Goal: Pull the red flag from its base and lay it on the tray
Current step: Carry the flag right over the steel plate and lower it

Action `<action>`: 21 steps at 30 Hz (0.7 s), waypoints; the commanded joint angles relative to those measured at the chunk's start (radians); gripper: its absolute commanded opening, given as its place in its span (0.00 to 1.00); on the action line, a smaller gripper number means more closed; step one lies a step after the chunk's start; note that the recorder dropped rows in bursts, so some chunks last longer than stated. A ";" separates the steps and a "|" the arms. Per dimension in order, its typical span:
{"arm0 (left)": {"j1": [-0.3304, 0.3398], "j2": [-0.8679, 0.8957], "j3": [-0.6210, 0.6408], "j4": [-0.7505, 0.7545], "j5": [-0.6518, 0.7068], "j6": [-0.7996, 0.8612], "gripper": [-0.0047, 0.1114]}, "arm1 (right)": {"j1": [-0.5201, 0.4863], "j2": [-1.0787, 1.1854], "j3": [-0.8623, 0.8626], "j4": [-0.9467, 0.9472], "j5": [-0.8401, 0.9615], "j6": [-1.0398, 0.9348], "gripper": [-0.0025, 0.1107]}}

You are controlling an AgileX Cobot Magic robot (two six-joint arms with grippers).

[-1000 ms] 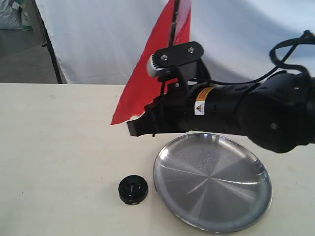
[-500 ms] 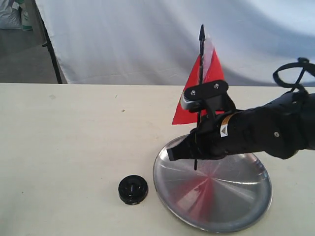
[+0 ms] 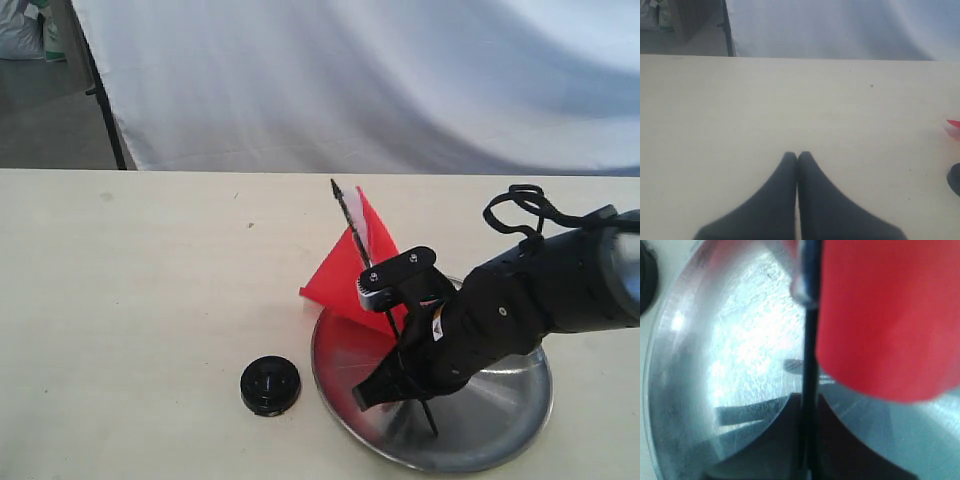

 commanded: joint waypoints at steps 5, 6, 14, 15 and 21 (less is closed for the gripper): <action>0.002 -0.003 0.004 0.002 0.001 -0.008 0.04 | -0.006 0.004 0.000 -0.011 0.042 -0.027 0.23; 0.002 -0.003 0.004 0.002 0.001 -0.008 0.04 | -0.006 0.004 0.000 -0.011 0.045 -0.027 0.34; 0.002 -0.003 0.004 0.002 0.001 -0.008 0.04 | -0.006 -0.004 0.000 -0.007 0.072 -0.013 0.50; 0.002 -0.003 0.004 0.002 0.001 -0.008 0.04 | -0.006 -0.010 -0.002 -0.007 0.086 -0.013 0.50; 0.002 -0.003 0.004 0.002 0.001 -0.008 0.04 | -0.006 -0.099 -0.017 -0.007 0.207 -0.009 0.47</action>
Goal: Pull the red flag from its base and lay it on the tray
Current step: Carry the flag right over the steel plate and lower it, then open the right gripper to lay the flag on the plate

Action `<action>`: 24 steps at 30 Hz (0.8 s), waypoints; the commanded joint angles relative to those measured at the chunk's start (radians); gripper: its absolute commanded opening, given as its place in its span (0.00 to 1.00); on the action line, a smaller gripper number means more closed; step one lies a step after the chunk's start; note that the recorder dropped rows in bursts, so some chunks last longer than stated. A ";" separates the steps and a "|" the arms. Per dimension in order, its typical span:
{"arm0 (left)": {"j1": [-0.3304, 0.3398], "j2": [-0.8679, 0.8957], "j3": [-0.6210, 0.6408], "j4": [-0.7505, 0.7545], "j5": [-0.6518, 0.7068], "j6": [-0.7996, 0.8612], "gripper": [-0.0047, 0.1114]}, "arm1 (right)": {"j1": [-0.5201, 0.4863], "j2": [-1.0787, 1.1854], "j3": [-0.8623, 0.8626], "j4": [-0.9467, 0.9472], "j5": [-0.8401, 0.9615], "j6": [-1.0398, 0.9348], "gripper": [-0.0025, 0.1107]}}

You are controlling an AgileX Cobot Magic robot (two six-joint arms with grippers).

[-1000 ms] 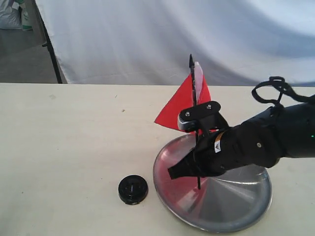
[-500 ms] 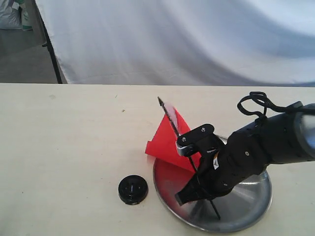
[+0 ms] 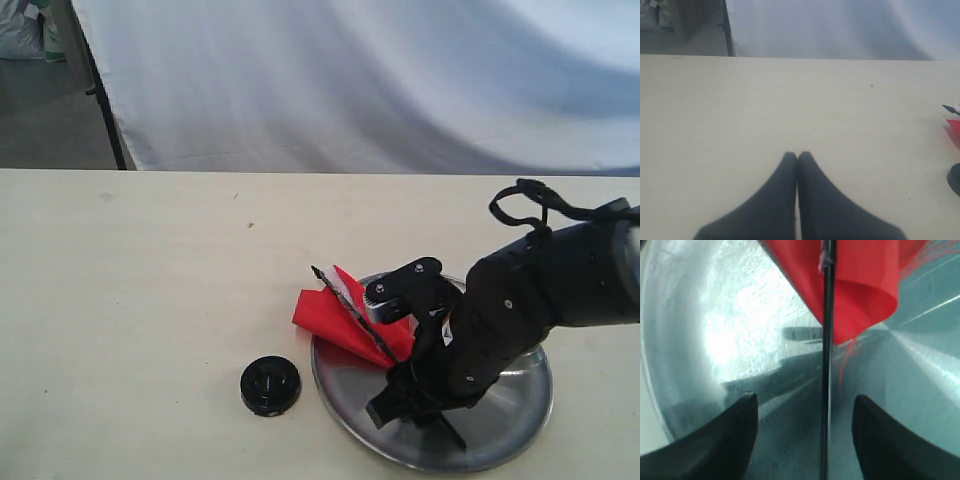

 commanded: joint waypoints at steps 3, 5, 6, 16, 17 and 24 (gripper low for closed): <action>0.002 -0.003 0.004 0.002 0.001 -0.008 0.04 | -0.006 -0.135 -0.013 -0.004 0.072 0.010 0.27; 0.002 -0.003 0.004 0.002 0.001 -0.008 0.04 | -0.006 -0.184 -0.013 0.004 0.070 0.012 0.07; 0.002 -0.003 0.004 0.002 0.001 -0.008 0.04 | -0.006 -0.208 -0.013 0.013 0.064 0.012 0.02; 0.002 -0.003 0.004 0.002 0.001 -0.008 0.04 | -0.006 -0.450 -0.011 0.107 0.049 0.009 0.02; 0.002 -0.003 0.004 0.002 0.001 -0.008 0.04 | -0.006 -0.482 -0.011 0.121 0.041 0.009 0.02; 0.002 -0.003 0.004 0.002 0.001 -0.008 0.04 | -0.006 -0.682 -0.011 0.199 0.010 0.020 0.02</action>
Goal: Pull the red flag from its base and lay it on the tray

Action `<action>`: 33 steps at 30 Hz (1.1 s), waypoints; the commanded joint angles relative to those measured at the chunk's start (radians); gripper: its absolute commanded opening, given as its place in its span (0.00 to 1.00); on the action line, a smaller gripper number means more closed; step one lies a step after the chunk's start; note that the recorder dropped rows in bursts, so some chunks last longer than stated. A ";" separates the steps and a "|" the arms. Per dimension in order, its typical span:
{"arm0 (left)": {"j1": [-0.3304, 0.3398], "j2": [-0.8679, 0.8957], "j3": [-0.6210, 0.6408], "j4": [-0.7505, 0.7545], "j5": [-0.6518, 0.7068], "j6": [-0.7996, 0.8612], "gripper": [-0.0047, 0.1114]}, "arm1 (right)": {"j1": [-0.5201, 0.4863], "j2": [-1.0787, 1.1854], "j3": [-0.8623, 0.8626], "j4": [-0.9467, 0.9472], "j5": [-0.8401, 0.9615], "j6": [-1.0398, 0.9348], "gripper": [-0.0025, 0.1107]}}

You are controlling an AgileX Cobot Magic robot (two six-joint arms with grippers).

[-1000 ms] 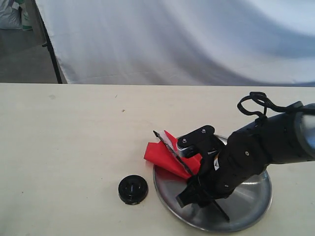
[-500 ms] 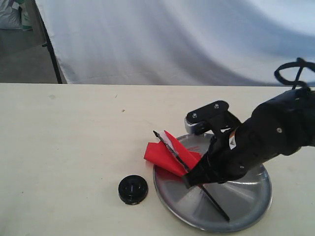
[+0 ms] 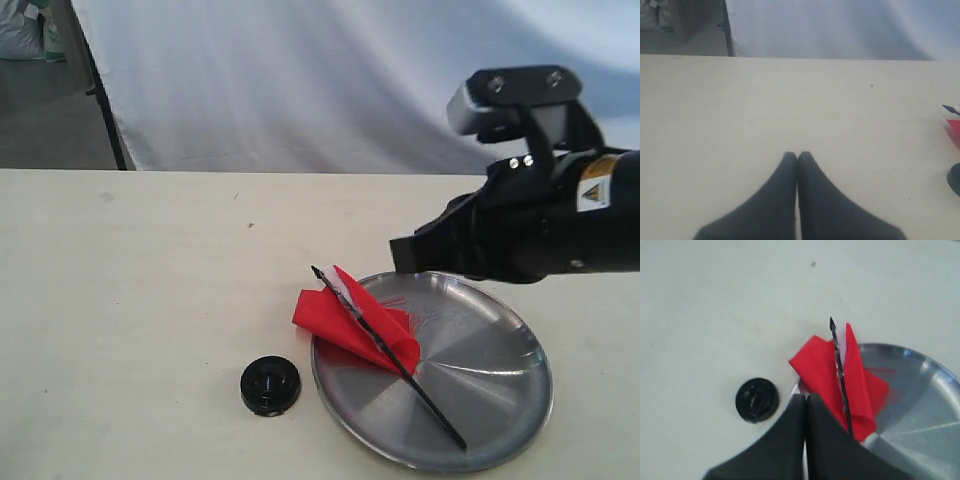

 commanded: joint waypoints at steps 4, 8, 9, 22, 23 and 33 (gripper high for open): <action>0.002 -0.003 0.004 0.002 0.001 -0.008 0.04 | -0.006 -0.166 0.000 0.026 -0.016 0.006 0.02; 0.002 -0.003 0.004 0.002 0.001 -0.008 0.04 | -0.006 -0.256 0.000 0.026 -0.004 0.002 0.02; 0.002 -0.003 0.004 0.002 0.001 -0.008 0.04 | -0.006 -0.280 0.004 0.026 -0.004 0.002 0.02; 0.002 -0.003 0.004 0.002 0.001 -0.008 0.04 | -0.045 -0.702 0.369 0.011 -0.248 -0.125 0.02; 0.002 -0.003 0.004 0.002 0.001 -0.008 0.04 | -0.067 -0.733 0.417 0.011 -0.282 -0.125 0.02; 0.002 -0.003 0.004 0.002 0.001 -0.008 0.04 | -0.256 -1.000 0.733 0.068 -0.423 -0.125 0.02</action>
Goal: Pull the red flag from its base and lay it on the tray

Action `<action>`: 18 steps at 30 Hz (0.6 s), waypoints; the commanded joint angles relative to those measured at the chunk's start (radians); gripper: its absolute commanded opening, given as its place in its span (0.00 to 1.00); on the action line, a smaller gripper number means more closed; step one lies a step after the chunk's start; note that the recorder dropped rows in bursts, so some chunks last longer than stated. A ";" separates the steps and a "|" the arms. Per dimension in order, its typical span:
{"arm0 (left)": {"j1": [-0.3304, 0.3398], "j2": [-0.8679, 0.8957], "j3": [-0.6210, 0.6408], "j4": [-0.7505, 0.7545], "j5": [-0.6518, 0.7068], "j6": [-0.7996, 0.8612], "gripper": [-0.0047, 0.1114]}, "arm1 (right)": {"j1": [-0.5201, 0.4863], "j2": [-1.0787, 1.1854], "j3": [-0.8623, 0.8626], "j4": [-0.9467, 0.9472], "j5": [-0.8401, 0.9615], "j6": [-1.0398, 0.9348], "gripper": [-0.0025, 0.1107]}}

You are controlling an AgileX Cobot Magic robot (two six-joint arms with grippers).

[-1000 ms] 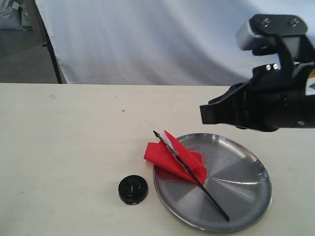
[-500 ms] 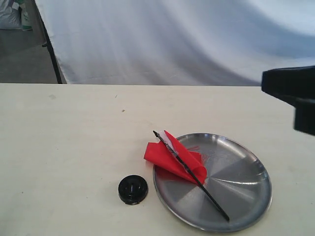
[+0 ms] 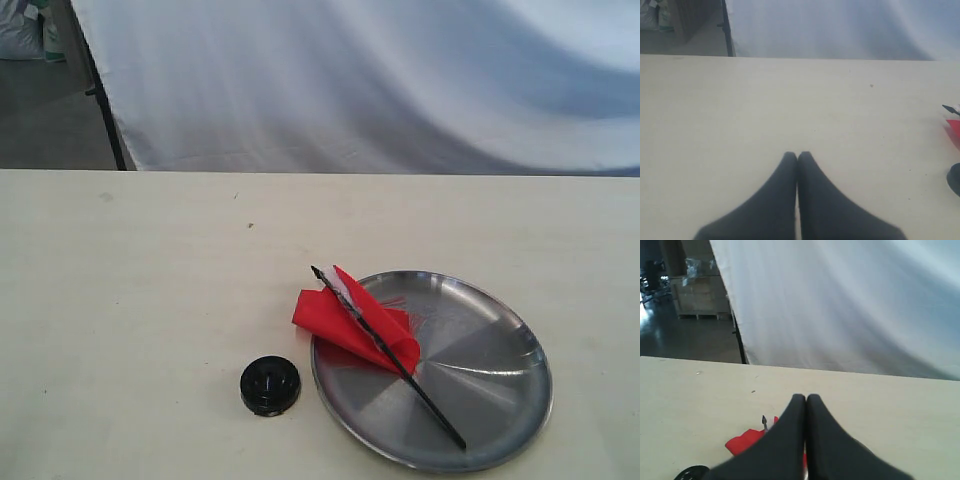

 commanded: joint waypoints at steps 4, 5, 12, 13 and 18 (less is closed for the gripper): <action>0.002 -0.003 0.004 0.002 0.001 -0.008 0.04 | -0.024 -0.186 0.106 0.003 -0.011 -0.016 0.02; 0.002 -0.003 0.004 0.002 0.001 -0.008 0.04 | -0.024 -0.208 0.117 0.003 -0.004 -0.016 0.02; 0.002 -0.003 0.004 0.002 0.001 -0.008 0.04 | -0.025 -0.254 0.171 -0.024 0.060 -0.031 0.02; 0.002 -0.003 0.004 0.002 0.001 -0.008 0.04 | -0.027 -0.254 0.171 -0.024 0.061 -0.039 0.02; 0.002 -0.003 0.004 0.002 0.001 -0.008 0.04 | -0.051 -0.254 0.171 -0.042 0.171 -0.047 0.02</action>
